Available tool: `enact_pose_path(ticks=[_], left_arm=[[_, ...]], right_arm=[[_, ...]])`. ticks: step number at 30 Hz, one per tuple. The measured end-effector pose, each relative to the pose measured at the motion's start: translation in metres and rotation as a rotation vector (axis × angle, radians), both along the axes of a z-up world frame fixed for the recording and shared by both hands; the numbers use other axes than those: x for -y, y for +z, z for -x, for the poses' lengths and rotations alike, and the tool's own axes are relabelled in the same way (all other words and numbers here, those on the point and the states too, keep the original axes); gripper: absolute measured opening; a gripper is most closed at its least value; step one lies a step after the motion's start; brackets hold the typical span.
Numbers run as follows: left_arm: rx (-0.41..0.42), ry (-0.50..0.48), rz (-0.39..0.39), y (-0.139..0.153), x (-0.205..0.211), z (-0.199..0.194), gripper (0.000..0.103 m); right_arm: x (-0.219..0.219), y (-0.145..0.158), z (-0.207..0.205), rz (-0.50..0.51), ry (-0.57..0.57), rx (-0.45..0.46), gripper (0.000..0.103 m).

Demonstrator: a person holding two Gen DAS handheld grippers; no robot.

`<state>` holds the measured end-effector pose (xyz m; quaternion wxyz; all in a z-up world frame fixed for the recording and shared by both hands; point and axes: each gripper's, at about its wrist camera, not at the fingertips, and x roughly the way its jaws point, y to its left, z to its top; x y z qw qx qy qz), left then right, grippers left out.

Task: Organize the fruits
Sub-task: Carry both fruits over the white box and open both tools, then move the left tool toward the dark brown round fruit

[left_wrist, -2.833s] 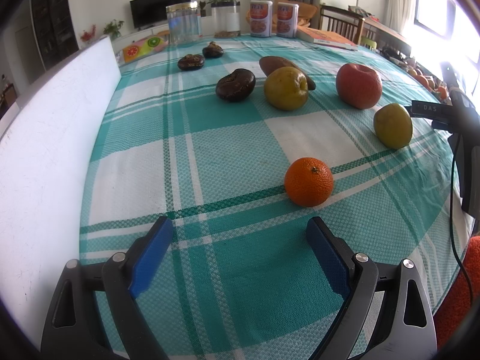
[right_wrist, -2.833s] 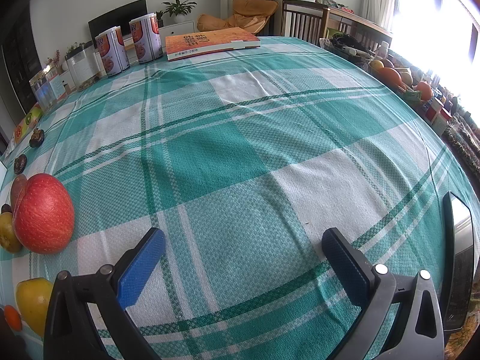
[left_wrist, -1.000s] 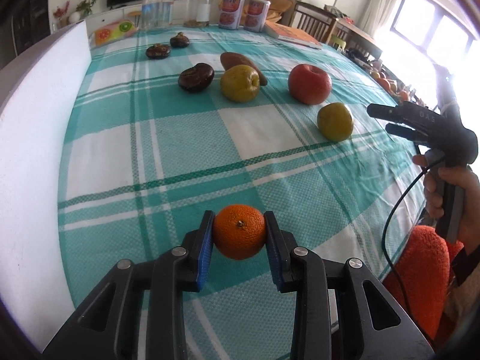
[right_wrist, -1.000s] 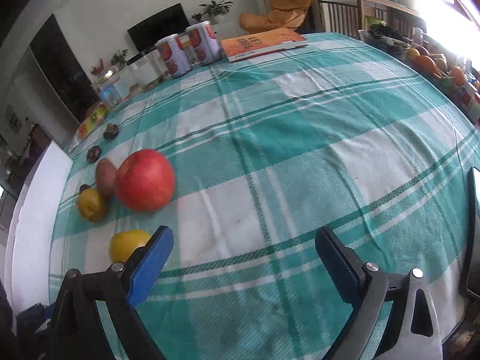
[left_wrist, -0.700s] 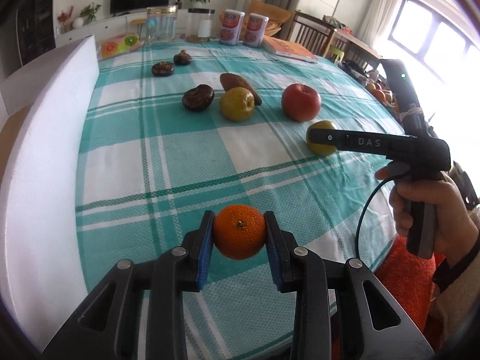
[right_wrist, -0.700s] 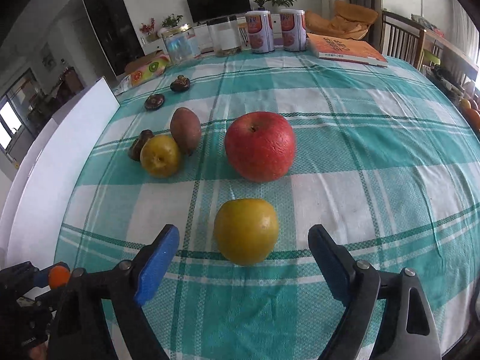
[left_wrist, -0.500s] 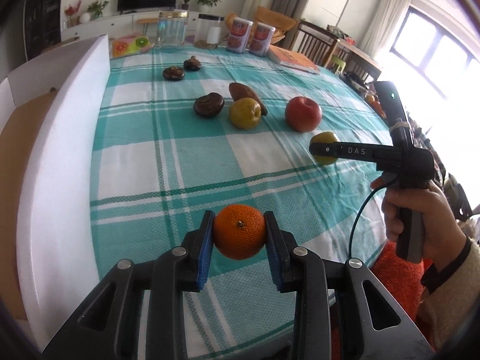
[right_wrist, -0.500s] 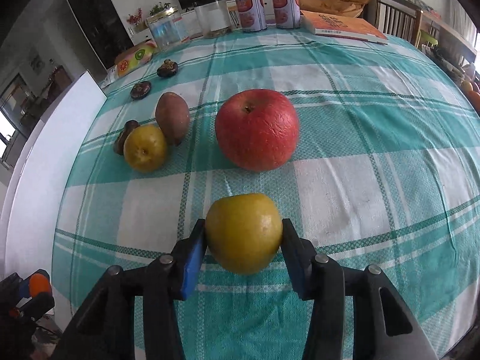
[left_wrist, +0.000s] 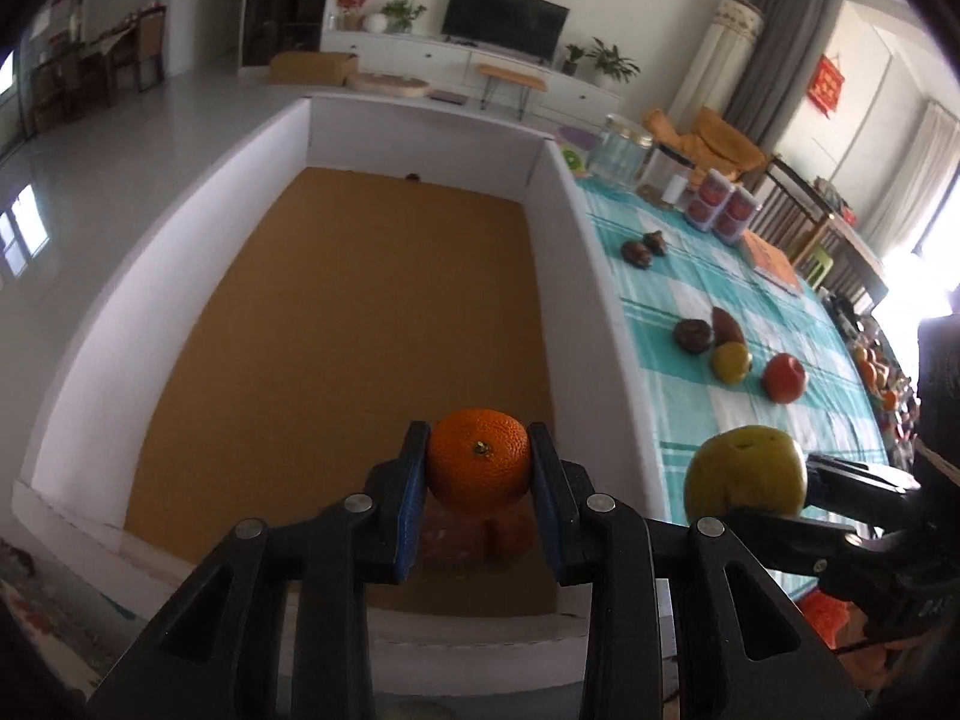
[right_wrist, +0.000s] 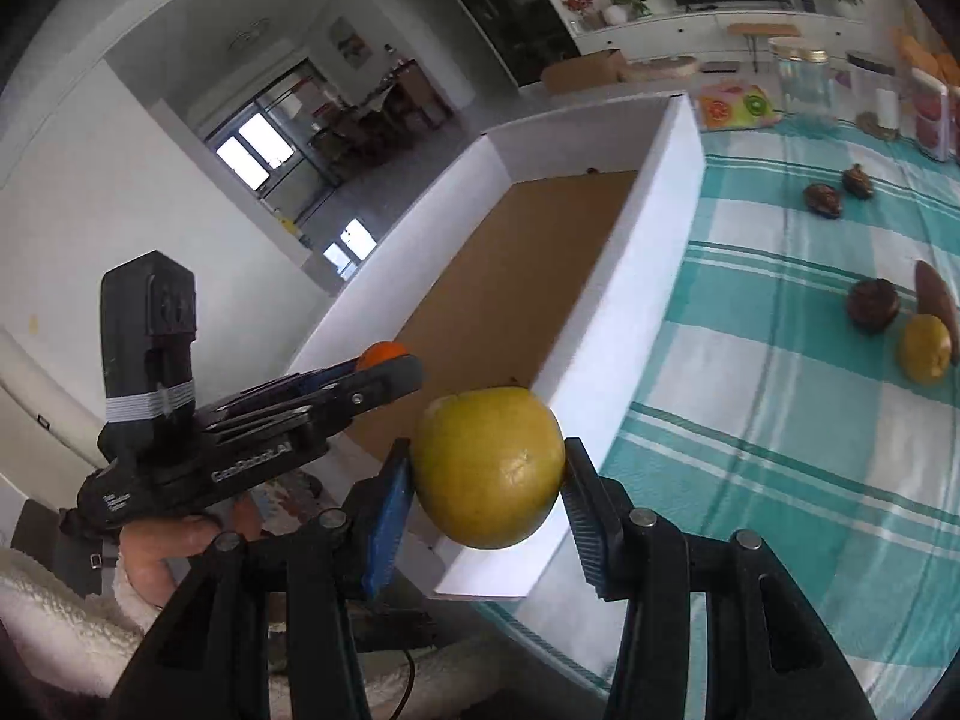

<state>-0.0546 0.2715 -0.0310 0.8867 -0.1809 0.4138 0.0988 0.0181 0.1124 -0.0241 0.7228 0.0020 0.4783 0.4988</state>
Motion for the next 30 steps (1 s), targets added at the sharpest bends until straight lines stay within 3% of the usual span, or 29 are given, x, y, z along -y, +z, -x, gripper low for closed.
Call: enact_pose_path(ticks=[7, 9, 10, 11, 13, 14, 17, 21, 24, 28, 30], left_arm=[[-0.059, 0.163, -0.043, -0.021, -0.039, 0.019, 0.034], [-0.059, 0.210, -0.072, -0.019, -0.044, 0.021, 0.038], [-0.054, 0.235, -0.089, -0.017, -0.045, 0.022, 0.050], [-0.043, 0.256, -0.103, -0.014, -0.046, 0.023, 0.070], [0.004, 0.271, -0.128, -0.006, -0.042, 0.025, 0.079], [0.019, 0.262, -0.144, -0.003, -0.038, 0.024, 0.079], [0.051, 0.195, -0.163, 0.004, -0.017, 0.013, 0.079], [0.105, 0.017, -0.099, 0.012, 0.034, -0.003, 0.079], [0.107, -0.176, -0.059, 0.013, 0.091, -0.023, 0.080], [0.046, -0.419, 0.009, -0.010, 0.171, -0.050, 0.081], [0.005, -0.468, -0.014, -0.032, 0.201, -0.066, 0.081]], right_arm=[[-0.091, -0.036, 0.008, 0.114, 0.120, 0.016, 0.049], [-0.102, -0.033, 0.010, 0.121, 0.124, 0.083, 0.052], [-0.101, -0.031, 0.007, 0.103, 0.110, 0.075, 0.061], [-0.096, -0.027, 0.003, 0.071, 0.088, 0.061, 0.073], [-0.075, -0.017, -0.005, 0.012, 0.042, 0.060, 0.086], [-0.060, -0.012, -0.010, 0.002, 0.012, 0.080, 0.086], [-0.007, 0.004, -0.019, -0.022, -0.099, 0.164, 0.088], [0.082, 0.006, -0.027, -0.026, -0.328, 0.249, 0.099], [0.148, -0.015, -0.034, 0.083, -0.544, 0.319, 0.101], [0.223, -0.057, -0.055, 0.226, -0.782, 0.300, 0.101], [0.256, -0.072, -0.061, 0.236, -0.864, 0.252, 0.101]])
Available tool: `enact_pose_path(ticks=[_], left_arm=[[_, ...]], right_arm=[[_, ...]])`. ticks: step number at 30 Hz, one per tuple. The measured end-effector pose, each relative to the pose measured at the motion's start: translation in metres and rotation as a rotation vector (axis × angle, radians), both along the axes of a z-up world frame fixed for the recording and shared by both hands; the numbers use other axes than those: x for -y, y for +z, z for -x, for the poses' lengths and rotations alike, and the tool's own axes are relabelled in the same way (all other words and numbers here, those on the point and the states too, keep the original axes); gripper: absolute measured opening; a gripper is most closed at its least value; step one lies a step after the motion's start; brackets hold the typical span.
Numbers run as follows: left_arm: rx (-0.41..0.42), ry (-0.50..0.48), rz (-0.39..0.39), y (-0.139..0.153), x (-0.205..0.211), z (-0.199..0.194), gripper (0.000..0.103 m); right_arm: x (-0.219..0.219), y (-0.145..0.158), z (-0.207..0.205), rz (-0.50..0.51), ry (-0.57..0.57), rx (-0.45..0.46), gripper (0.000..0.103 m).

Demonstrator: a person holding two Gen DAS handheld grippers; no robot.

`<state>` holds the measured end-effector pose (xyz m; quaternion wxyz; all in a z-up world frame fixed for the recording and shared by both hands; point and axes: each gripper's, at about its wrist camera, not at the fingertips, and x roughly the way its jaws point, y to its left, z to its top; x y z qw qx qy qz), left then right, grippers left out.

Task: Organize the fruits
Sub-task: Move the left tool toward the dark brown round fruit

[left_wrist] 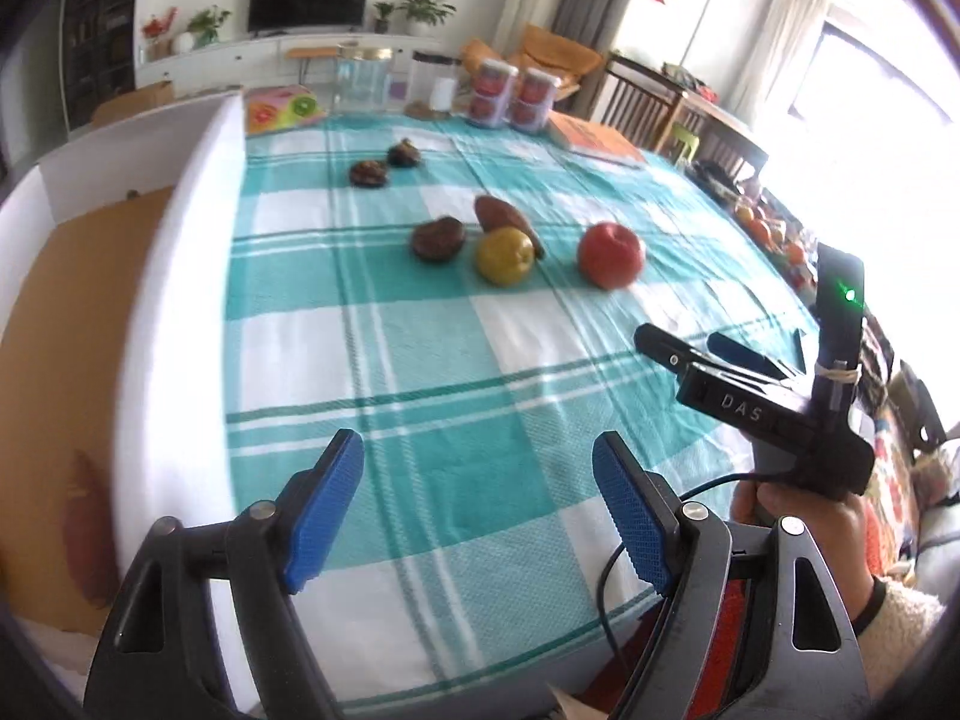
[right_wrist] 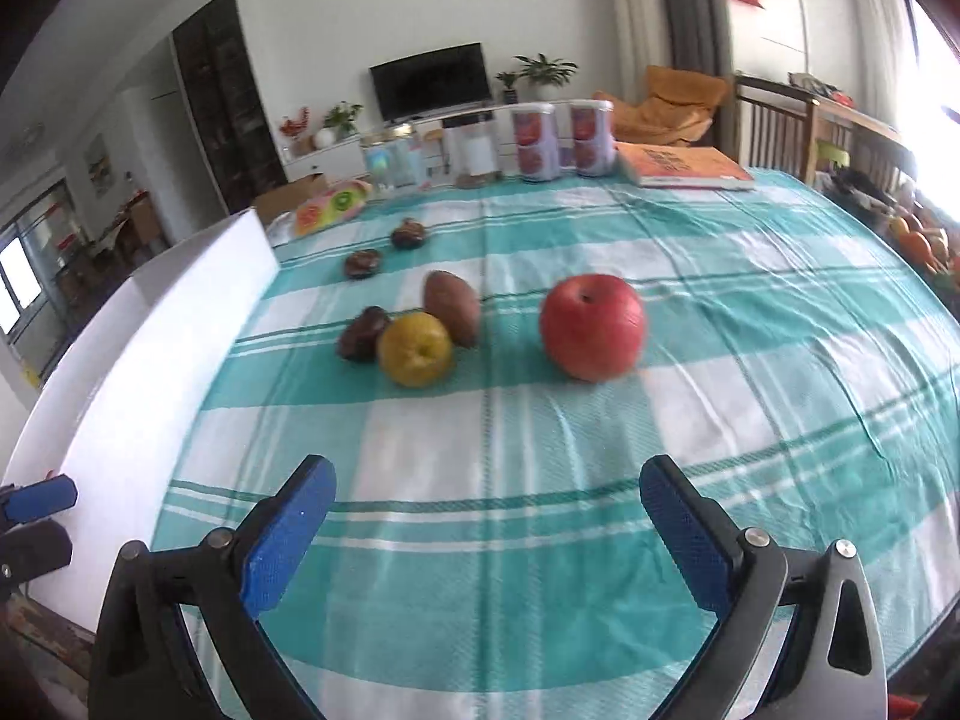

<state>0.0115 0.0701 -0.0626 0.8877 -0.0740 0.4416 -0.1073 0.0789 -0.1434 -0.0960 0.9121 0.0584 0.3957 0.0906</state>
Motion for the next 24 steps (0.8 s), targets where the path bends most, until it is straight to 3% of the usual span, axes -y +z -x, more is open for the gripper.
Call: enact_pose_path(ticks=[5, 9, 13, 24], left_arm=[[-0.027, 0.059, -0.154, -0.056, 0.031, -0.041, 0.081], [0.016, 0.121, -0.246, -0.068, 0.030, -0.058, 0.081], [0.018, 0.141, -0.235, -0.071, 0.026, -0.064, 0.086], [0.015, 0.151, -0.237, -0.074, 0.026, -0.068, 0.089]], right_arm=[[0.039, -0.010, -0.003, -0.086, -0.095, -0.023, 0.101], [0.036, -0.025, -0.008, -0.072, -0.111, -0.066, 0.101], [0.037, -0.031, -0.011, -0.061, -0.135, -0.086, 0.101], [0.028, -0.040, -0.014, 0.002, -0.132, -0.122, 0.101]])
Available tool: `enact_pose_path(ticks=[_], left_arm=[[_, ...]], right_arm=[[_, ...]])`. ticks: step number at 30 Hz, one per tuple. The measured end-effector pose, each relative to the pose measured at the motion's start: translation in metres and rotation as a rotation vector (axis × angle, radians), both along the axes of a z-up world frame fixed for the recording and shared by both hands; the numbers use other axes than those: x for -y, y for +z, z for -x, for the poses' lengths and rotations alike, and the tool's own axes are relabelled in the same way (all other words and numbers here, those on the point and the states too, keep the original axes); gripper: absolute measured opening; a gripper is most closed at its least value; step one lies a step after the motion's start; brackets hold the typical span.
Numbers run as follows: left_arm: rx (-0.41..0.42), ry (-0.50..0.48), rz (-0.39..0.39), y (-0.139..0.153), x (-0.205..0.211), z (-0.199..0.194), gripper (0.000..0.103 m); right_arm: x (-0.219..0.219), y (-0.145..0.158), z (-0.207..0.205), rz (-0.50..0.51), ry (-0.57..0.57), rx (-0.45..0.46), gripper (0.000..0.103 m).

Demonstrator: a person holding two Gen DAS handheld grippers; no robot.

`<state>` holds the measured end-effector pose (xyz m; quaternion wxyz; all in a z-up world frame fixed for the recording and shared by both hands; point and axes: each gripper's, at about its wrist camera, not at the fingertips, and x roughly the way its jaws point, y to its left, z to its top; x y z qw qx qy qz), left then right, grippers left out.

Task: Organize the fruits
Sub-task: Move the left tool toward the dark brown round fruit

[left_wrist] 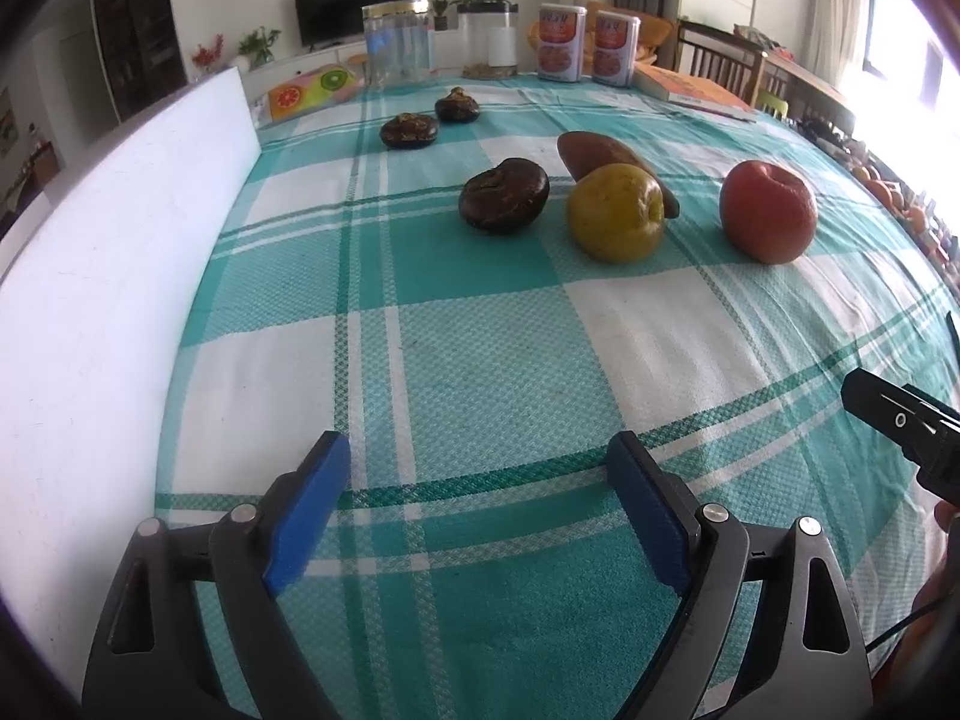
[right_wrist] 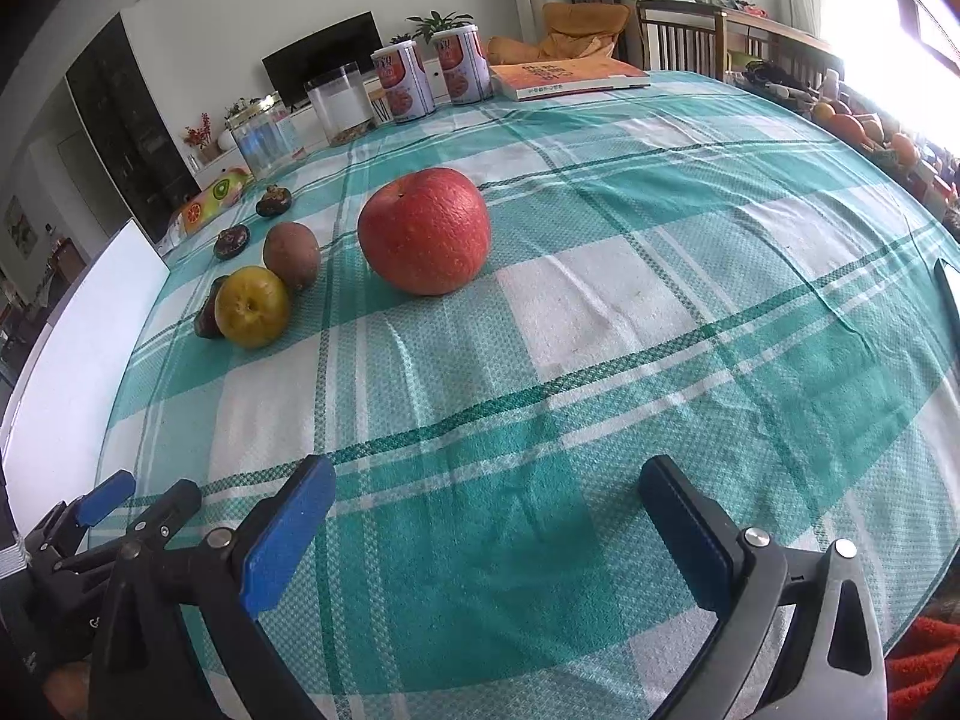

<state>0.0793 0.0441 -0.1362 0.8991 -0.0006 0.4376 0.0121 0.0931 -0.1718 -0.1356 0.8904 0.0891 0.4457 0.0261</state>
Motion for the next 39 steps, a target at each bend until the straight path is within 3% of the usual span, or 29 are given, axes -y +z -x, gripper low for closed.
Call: enact_pose_path(ticks=[16, 39], left_arm=[[0.000, 0.000, 0.001, -0.0001, -0.0002, -0.0004, 0.089], [-0.003, -0.013, 0.016, -0.0003, -0.0002, -0.0014, 0.091]], right_arm=[[-0.0091, -0.0019, -0.0015, 0.059, 0.005, -0.021, 0.101], [-0.0095, -0.0023, -0.0022, 0.059, 0.007, -0.023, 0.103]])
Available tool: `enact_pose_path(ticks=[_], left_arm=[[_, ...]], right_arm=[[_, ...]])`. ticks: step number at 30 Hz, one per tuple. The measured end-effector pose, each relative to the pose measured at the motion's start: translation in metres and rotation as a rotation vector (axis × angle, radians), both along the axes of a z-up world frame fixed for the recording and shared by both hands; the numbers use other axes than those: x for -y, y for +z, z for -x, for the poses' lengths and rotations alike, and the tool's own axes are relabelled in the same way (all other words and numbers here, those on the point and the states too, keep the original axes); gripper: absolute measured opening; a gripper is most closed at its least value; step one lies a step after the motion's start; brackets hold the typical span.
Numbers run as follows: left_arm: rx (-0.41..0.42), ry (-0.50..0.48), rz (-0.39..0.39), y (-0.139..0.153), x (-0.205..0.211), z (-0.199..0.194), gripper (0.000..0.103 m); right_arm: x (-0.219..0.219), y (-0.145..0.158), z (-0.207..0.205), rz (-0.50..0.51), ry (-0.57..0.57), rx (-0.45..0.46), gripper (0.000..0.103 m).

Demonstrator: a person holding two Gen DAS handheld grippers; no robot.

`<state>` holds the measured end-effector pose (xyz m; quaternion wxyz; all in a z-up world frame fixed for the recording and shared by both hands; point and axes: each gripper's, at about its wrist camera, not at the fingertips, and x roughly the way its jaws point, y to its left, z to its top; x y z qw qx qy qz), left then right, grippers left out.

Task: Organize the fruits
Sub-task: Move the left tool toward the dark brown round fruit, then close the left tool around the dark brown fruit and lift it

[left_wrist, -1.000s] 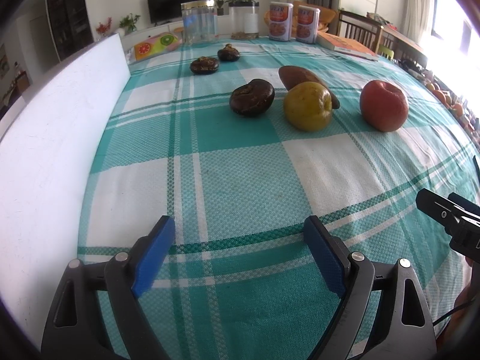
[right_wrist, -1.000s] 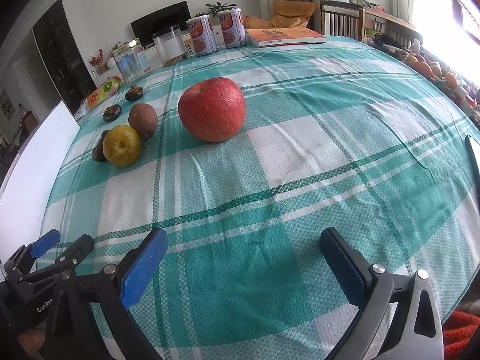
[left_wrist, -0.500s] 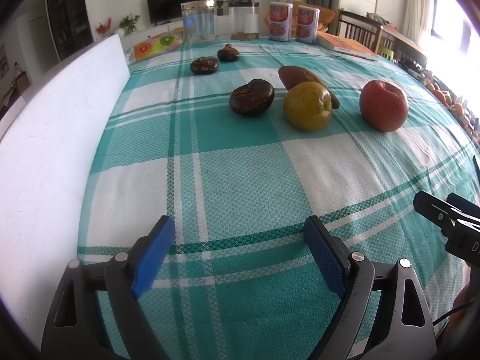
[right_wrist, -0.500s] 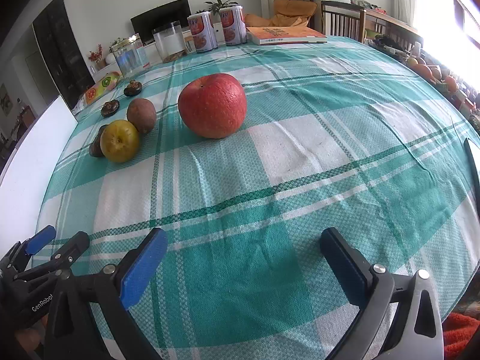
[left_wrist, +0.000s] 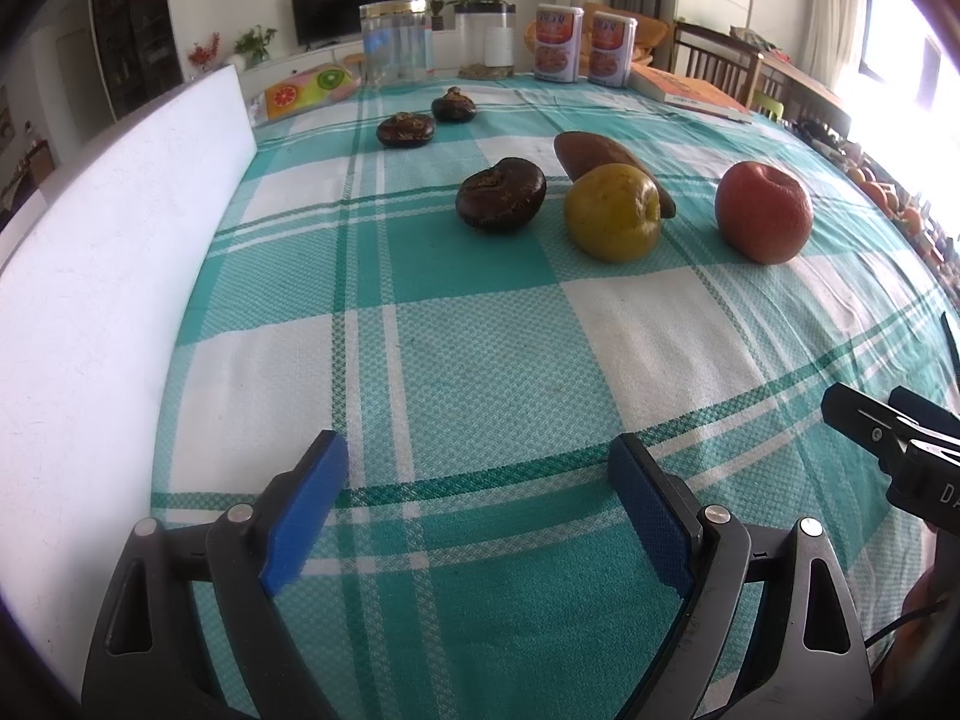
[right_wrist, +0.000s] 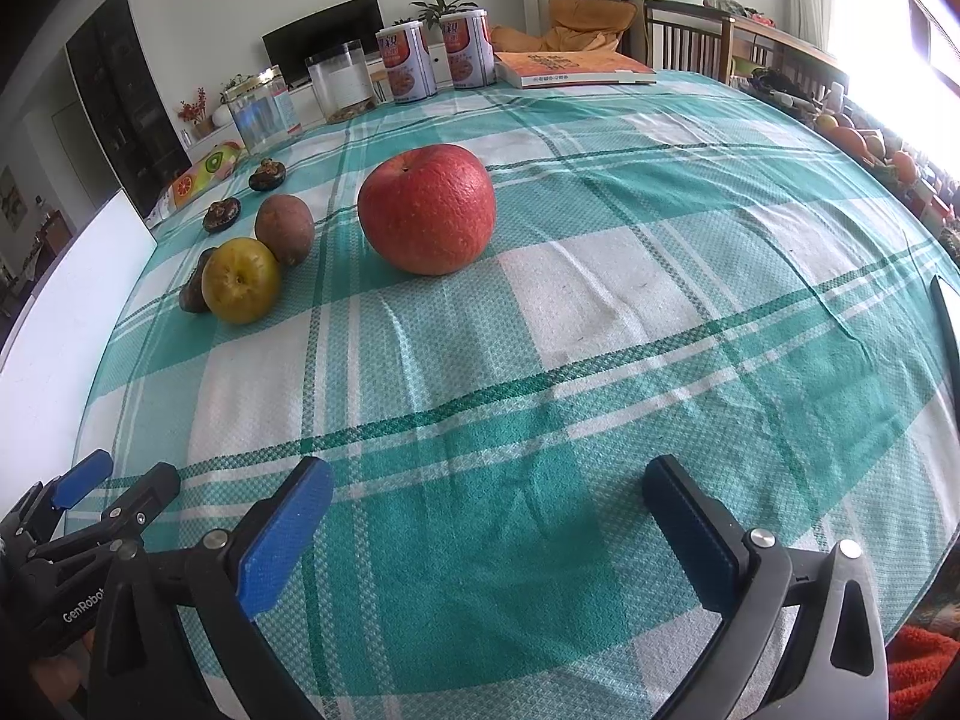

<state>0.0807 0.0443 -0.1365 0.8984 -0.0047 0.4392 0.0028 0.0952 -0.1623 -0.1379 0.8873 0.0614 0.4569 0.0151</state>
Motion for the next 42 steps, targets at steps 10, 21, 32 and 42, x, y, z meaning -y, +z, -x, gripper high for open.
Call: enact_pose_path(ticks=[10, 21, 32, 42], left_arm=[[-0.049, 0.161, 0.218, 0.009, -0.034, -0.060, 0.091], [-0.009, 0.087, 0.167, 0.004, -0.024, -0.123, 0.090], [0.008, 0.020, 0.118, 0.011, -0.011, -0.107, 0.050], [-0.056, -0.040, 0.064, 0.011, -0.014, -0.007, 0.050]], right_arm=[[0.000, -0.001, 0.001, -0.016, 0.000, 0.002, 0.103], [0.002, 0.000, 0.002, -0.036, 0.000, 0.004, 0.103], [0.002, 0.000, 0.001, -0.029, 0.001, 0.002, 0.103], [0.002, 0.000, 0.001, -0.029, 0.000, 0.002, 0.103]])
